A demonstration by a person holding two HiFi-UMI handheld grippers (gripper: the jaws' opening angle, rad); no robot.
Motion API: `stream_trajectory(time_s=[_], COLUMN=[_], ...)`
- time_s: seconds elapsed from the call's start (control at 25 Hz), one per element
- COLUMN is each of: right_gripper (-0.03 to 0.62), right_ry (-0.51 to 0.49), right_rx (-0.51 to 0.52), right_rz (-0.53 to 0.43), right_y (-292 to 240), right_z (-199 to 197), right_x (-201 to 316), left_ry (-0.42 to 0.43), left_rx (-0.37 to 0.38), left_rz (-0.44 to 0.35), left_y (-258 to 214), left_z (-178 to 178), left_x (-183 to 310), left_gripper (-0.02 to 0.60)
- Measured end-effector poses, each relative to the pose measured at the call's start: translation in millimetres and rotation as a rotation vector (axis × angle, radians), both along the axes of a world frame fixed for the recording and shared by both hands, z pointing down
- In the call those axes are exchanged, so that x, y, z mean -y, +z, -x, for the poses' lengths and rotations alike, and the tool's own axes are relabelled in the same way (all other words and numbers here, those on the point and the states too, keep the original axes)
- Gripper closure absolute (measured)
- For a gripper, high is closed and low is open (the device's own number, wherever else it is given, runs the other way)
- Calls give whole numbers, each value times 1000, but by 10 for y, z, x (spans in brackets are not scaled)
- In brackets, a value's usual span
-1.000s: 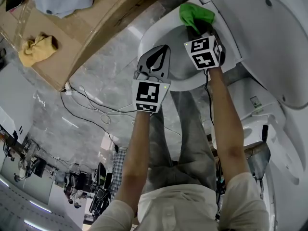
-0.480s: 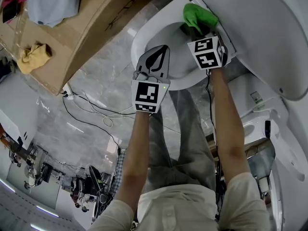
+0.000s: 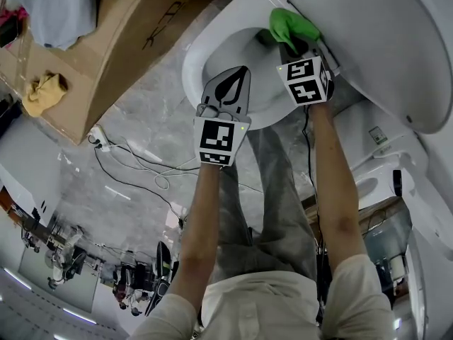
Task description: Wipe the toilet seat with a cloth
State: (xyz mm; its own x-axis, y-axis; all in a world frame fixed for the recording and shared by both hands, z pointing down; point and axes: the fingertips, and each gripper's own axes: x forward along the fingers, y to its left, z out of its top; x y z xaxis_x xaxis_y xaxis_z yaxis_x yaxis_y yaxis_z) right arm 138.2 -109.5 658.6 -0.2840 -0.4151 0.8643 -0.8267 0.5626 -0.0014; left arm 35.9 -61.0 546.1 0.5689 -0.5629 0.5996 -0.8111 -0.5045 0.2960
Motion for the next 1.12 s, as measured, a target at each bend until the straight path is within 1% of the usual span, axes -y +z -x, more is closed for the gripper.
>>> stream_trajectory(time_s=[0.52,1.12], right_gripper=[546,546], right_ry=[67,162], right_rx=[2,-16], right_rz=[3,32], right_y=[-29,-16], right_z=[-364,-720], right_x=[-337,-876], left_ry=[63,112], left_rx=[-4,-9], left_rz=[-3,-12], left_y=[-18,-90], left_z=[-294,-386], left_x=[-148,-385], left_gripper=[569,569])
